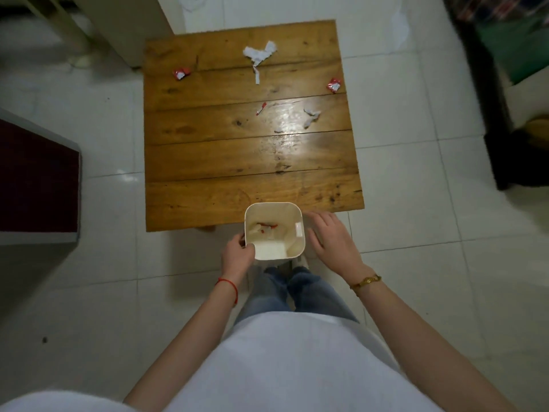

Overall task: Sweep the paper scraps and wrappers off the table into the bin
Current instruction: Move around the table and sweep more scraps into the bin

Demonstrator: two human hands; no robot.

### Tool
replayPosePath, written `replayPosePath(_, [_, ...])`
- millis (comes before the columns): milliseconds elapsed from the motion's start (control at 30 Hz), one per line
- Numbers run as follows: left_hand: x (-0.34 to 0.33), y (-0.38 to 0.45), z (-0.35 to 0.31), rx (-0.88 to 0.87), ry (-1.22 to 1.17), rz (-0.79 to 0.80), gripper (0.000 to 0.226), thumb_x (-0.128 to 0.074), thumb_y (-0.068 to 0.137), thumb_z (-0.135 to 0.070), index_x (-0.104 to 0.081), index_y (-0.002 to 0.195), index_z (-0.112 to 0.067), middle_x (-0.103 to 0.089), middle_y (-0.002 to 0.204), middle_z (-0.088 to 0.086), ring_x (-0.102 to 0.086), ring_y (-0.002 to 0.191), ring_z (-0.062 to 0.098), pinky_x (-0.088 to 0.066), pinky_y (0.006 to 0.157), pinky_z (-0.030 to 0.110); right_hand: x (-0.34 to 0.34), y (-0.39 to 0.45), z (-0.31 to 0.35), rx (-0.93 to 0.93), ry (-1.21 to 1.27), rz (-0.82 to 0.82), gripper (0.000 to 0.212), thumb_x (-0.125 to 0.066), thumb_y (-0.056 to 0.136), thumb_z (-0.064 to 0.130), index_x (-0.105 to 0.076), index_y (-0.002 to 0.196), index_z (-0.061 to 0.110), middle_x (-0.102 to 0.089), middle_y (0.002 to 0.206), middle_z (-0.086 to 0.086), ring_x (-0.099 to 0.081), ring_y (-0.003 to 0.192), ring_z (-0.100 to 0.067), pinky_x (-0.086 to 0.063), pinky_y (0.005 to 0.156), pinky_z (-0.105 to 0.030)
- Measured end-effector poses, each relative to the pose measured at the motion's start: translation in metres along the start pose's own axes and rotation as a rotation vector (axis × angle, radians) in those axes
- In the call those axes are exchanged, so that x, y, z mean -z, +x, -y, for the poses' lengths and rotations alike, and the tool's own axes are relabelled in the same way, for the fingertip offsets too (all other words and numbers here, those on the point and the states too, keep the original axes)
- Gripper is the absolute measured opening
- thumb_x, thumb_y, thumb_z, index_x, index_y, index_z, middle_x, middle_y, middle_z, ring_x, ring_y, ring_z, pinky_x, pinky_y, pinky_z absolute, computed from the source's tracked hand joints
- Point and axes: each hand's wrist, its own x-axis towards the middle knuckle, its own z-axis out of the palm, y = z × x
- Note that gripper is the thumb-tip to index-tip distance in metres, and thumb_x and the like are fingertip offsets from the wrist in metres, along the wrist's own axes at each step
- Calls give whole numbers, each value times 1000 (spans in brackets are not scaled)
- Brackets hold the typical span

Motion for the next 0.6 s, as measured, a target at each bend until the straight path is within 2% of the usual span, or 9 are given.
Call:
replayPosePath(67, [3, -6, -14, -41, 25, 13, 43, -50, 84, -7, -56, 127, -10, -64, 118, 11, -59, 101, 27, -48, 83, 32, 14, -8, 4, -41, 19, -52, 34, -46, 96, 16, -53, 129, 10, -60, 124, -6, -51, 116, -20, -42, 102, -36])
replayPosePath(133, [3, -9, -28, -83, 76, 32, 42, -51, 86, -9, -56, 128, -9, -64, 120, 12, -59, 106, 28, -46, 82, 31, 25, -17, 5, -92, 29, -105, 33, -47, 96, 14, -54, 128, 8, -60, 124, -7, -51, 118, -21, -41, 104, -37])
replayPosePath(200, [0, -13, -43, -116, 129, 48, 40, -51, 88, -10, -55, 128, -7, -63, 122, 12, -59, 104, 26, -44, 75, 24, 34, -26, 4, -146, 36, -148, 34, -48, 96, 14, -54, 128, 7, -59, 126, -7, -50, 119, -20, -41, 104, -37])
replayPosePath(300, [-9, -16, -66, -182, 168, 99, 42, -52, 89, -10, -52, 131, -6, -61, 122, 11, -55, 87, 14, -43, 58, 10, 47, -37, -4, -222, 53, -220, 34, -48, 96, 14, -53, 130, 8, -59, 127, -6, -49, 120, -19, -41, 105, -37])
replayPosePath(400, [-24, -18, -91, -207, 203, 139, 42, -50, 90, -12, -51, 132, -9, -58, 125, 13, -54, 111, 25, -49, 77, 26, 60, -46, -20, -291, 66, -296, 34, -49, 96, 14, -54, 129, 10, -59, 127, -6, -50, 119, -20, -41, 105, -37])
replayPosePath(433, [-31, -19, -99, -218, 219, 148, 41, -49, 90, -13, -52, 131, -9, -59, 124, 13, -54, 110, 26, -48, 75, 25, 65, -49, -27, -314, 72, -317, 34, -48, 96, 15, -54, 129, 10, -59, 127, -6, -50, 119, -21, -41, 105, -36])
replayPosePath(533, [-59, -20, -128, -258, 240, 167, 39, -49, 89, -12, -56, 127, -9, -63, 117, 9, -54, 80, 12, -39, 53, 13, 84, -55, -55, -369, 97, -362, 33, -47, 97, 18, -53, 130, 11, -58, 128, -7, -49, 121, -20, -41, 106, -35])
replayPosePath(600, [-82, -21, -147, -260, 240, 175, 38, -50, 88, -11, -56, 126, -10, -64, 115, 9, -52, 71, 6, -36, 47, 12, 101, -57, -80, -379, 106, -386, 34, -48, 97, 16, -53, 130, 9, -58, 128, -8, -50, 120, -21, -41, 105, -34])
